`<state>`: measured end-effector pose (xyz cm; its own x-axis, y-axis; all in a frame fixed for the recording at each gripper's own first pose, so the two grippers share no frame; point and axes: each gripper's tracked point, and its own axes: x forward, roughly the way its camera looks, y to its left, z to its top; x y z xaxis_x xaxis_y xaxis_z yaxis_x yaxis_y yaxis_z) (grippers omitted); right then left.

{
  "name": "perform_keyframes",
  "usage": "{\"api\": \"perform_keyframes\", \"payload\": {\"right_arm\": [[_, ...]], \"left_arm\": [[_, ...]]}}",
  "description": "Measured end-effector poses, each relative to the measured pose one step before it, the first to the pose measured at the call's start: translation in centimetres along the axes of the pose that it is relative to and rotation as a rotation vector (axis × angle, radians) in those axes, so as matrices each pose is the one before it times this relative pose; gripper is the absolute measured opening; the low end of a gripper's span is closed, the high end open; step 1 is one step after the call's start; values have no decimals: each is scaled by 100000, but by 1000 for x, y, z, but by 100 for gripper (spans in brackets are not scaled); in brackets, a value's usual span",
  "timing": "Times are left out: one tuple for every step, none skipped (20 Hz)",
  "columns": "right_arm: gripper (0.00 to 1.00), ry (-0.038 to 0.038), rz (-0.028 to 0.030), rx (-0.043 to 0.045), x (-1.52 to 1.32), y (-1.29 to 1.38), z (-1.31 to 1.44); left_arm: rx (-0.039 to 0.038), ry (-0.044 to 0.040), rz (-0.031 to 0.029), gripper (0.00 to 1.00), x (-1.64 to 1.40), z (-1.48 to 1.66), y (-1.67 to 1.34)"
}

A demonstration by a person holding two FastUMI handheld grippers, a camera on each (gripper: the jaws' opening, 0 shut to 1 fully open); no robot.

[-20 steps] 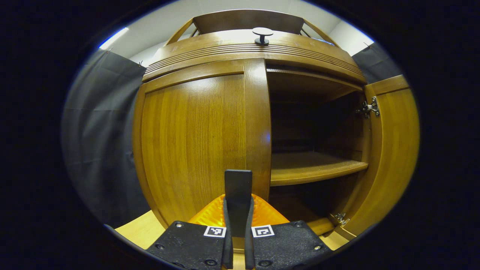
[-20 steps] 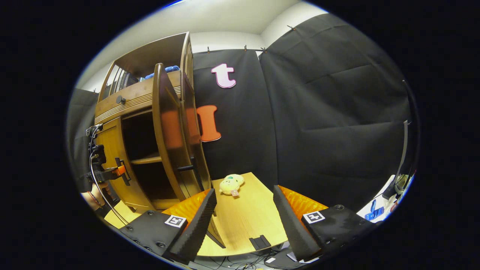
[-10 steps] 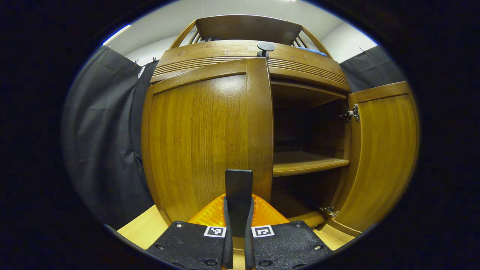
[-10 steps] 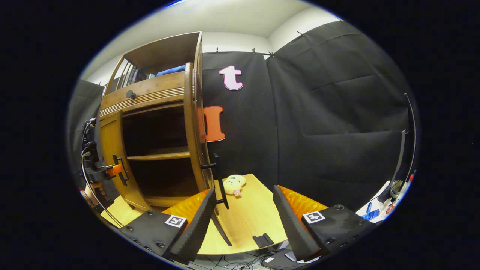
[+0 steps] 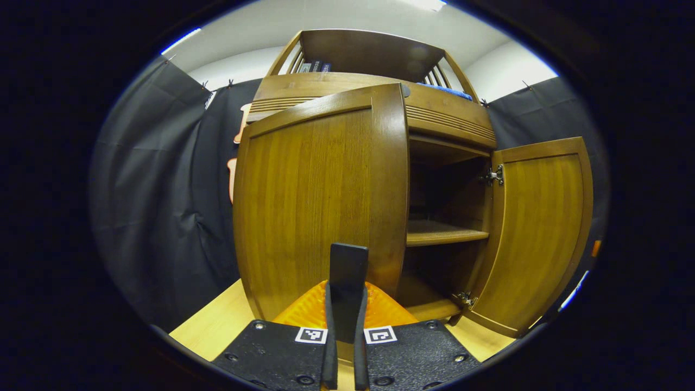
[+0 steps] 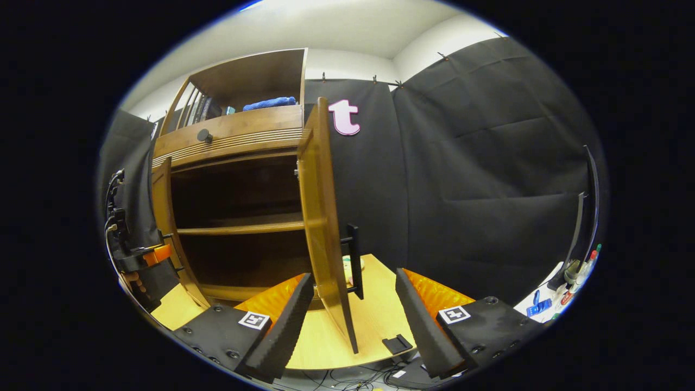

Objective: Open the right door of the double-door shoe cabinet with the right hand, and open the left door with the left hand.

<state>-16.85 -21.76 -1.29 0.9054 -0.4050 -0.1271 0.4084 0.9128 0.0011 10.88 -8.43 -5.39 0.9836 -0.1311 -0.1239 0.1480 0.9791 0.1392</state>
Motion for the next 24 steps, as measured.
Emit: {"api": "perform_keyframes", "payload": {"right_arm": [[98,-95,-196,-27,-206,649,60],[98,-363,-216,-119,-233,543,104],[98,-332,-312,-127,-280,515,45],[98,-323,-262,-211,-311,560,108],[98,-280,-68,-169,-300,557,45],[98,-116,-18,-29,-243,597,94],[98,34,-118,107,-283,536,-47],[98,128,-197,276,-214,440,7],[98,105,-103,312,-270,447,-33],[98,82,-117,186,-255,498,19],[98,111,-99,-163,-197,445,-85],[98,-63,-142,-371,-175,387,-30],[98,-214,-299,-419,-122,351,12],[98,-116,-122,-347,-79,329,37],[98,37,205,-107,-32,383,-75],[98,241,421,209,116,534,5],[98,226,627,461,137,517,-36],[98,19,579,439,62,413,142],[98,3,451,183,136,358,34],[98,77,400,3,229,421,72],[98,226,610,25,98,376,-70],[100,254,831,41,91,454,-103],[98,252,873,-78,84,457,-90],[98,155,820,-157,112,538,7]], "left_arm": [[-194,47,-756,12,-556,34,353],[-697,20,-1020,12,-502,69,347],[-5,511,-960,12,-487,28,456],[679,674,-935,13,-534,-67,470],[468,371,-636,11,-447,21,321],[248,416,-440,11,-298,77,265],[520,490,-711,9,-366,106,243],[219,548,-202,11,-484,49,356],[-228,264,311,11,-472,72,590],[546,148,531,11,-477,120,480],[1103,346,930,11,-589,-134,734],[963,20,1052,7,-542,-104,699],[2626,254,340,5,-327,-53,647],[2413,-258,-33,5,-447,-15,570],[537,197,-237,6,-518,120,454],[-1188,207,-699,1,-295,126,533],[-1838,737,-678,3,-265,-51,518],[-1210,202,-324,2,-183,-68,523],[37,197,96,3,-349,-23,366],[733,-176,373,4,-266,86,473],[475,39,622,4,14,12,553],[-346,-26,646,4,-93,-75,496],[-978,149,397,3,-98,-3,358],[-622,55,213,3,-146,9,443]]}}
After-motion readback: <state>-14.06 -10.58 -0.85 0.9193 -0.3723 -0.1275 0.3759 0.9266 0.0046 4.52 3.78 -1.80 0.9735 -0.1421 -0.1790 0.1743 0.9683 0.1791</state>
